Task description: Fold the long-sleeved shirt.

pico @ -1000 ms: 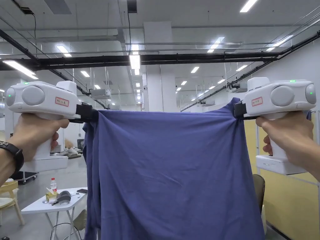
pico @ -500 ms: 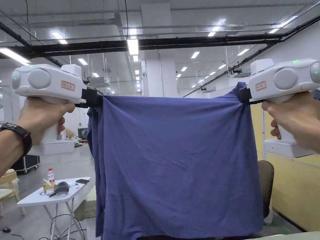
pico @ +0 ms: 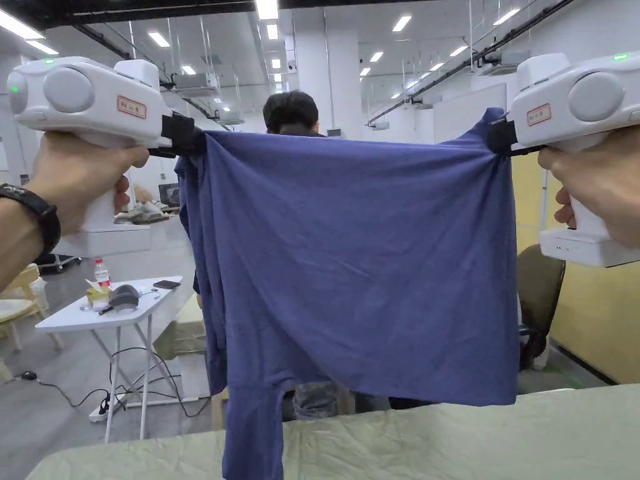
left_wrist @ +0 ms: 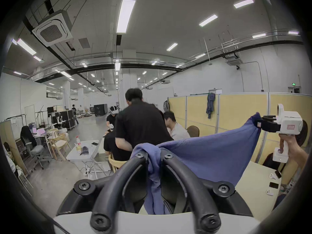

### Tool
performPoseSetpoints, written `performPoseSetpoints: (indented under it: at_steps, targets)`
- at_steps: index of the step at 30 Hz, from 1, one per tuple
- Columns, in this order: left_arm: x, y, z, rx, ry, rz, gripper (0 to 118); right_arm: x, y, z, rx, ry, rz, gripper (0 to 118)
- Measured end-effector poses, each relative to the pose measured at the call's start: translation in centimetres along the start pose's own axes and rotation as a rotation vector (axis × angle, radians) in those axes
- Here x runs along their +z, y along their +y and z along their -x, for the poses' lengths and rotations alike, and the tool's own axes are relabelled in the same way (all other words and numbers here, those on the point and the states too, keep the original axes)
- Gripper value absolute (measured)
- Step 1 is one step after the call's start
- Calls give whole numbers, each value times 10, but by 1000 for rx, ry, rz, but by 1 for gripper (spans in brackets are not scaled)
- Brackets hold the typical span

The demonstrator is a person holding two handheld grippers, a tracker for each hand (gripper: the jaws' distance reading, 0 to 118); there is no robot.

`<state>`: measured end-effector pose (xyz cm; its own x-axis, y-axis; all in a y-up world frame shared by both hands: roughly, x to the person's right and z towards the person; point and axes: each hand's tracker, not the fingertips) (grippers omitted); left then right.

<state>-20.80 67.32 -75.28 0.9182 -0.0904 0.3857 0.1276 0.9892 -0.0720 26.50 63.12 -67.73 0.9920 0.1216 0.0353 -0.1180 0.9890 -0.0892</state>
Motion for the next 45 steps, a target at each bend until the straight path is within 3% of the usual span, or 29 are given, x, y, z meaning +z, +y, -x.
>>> performPoseSetpoints:
  at_steps: [11,20,23,26,28,35,39,42,45]
  targets:
    - [-13,-158,-12,65,-75,173,12,-16,-137,12,13,48,176,4]
    - [20,-288,-46,119,-111,329,12,9,-285,17,-90,98,372,4]
    - [34,-325,-62,122,-127,373,12,31,-329,26,-129,105,451,4]
    - [53,-352,-74,174,-141,407,12,58,-359,34,-103,116,495,4]
    - [71,-368,-84,165,-134,418,12,80,-377,34,-148,123,518,4]
    - [160,-434,-123,182,-193,509,12,167,-438,34,-121,160,581,4]
    - [216,-475,-144,221,-189,560,12,227,-466,33,-158,180,621,4]
    - [258,-501,-163,155,-206,642,12,268,-482,34,-176,185,643,4]
    - [296,-529,-173,199,-201,690,12,301,-496,37,-165,200,671,4]
